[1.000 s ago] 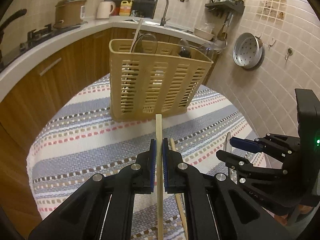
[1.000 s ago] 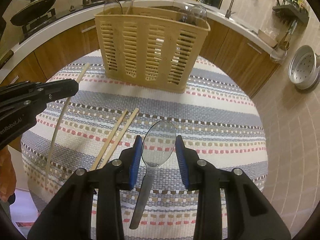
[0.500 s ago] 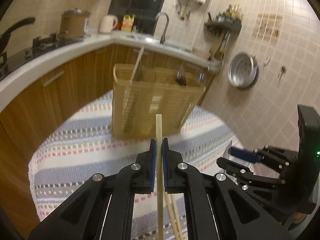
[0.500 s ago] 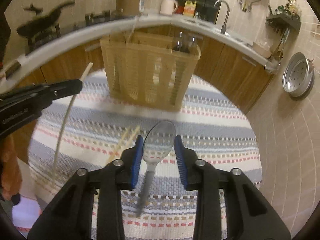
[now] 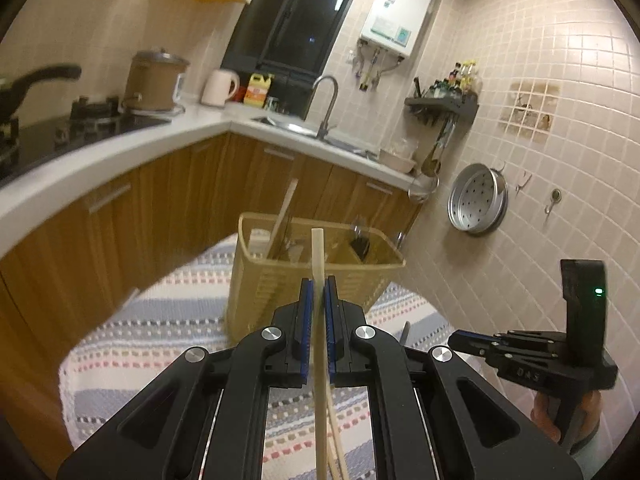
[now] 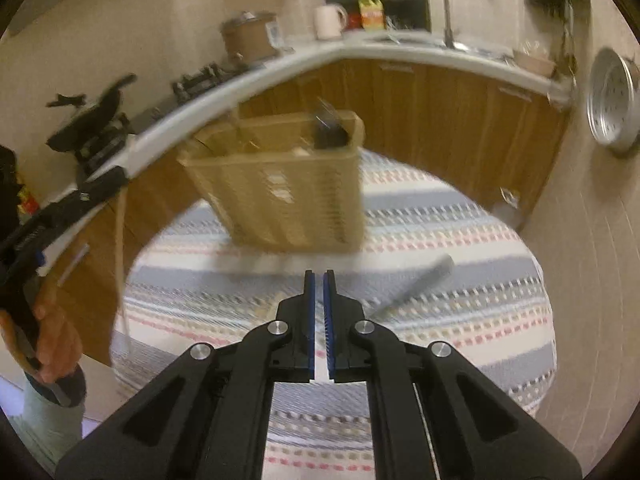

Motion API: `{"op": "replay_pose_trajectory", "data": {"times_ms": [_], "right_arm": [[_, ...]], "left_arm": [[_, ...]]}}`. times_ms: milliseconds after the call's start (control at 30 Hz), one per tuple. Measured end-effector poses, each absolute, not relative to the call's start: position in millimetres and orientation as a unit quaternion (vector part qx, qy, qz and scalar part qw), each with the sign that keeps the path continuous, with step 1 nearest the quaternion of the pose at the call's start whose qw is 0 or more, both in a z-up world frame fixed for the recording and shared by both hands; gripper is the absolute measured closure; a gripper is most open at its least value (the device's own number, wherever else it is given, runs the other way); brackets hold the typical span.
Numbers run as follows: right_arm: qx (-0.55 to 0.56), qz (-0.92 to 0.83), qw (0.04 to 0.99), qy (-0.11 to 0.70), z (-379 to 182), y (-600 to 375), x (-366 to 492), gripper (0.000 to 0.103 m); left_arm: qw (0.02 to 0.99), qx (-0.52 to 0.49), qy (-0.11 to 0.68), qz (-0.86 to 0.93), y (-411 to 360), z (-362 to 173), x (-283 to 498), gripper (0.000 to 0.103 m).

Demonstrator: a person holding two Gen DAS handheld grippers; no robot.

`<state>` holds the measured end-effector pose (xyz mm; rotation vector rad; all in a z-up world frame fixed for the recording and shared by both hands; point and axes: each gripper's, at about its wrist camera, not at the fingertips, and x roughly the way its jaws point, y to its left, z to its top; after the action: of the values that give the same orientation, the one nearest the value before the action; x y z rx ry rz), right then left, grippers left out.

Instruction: Organize utensils

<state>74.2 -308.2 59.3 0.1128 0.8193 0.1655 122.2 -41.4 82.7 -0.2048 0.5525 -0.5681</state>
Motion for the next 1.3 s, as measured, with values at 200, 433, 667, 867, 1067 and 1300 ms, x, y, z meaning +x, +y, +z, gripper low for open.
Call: {"op": "replay_pose_trajectory", "data": {"times_ms": [200,433,667,867,1067,1300], "right_arm": [[0.123,0.071,0.860,0.490,11.7,-340.6,100.3,0.045],[0.208,0.058,0.816,0.537,-27.6,-347.0,116.8,0.046],[0.171,0.049,0.811,0.557,-35.1,-322.2,123.0,0.046],[0.157,0.141,0.800,0.561,-39.7,-285.7,137.7,0.046],[0.049,0.160,0.846,0.507,3.5,-290.3,139.0,0.046],[-0.200,0.233,0.800,0.516,-13.9,-317.4,147.3,0.047]], "left_arm": [[0.915,-0.094,0.274,-0.282,-40.1,70.5,127.8,0.099],[0.909,-0.086,0.289,-0.288,-41.8,58.9,133.8,0.099],[0.907,-0.089,0.297,-0.286,-35.2,49.1,135.7,0.099],[0.909,-0.092,0.297,-0.277,-29.1,47.2,135.3,0.099],[0.912,-0.091,0.303,-0.262,-22.1,43.5,136.4,0.099],[0.911,-0.090,0.315,-0.250,-26.4,36.9,139.8,0.099]]}}
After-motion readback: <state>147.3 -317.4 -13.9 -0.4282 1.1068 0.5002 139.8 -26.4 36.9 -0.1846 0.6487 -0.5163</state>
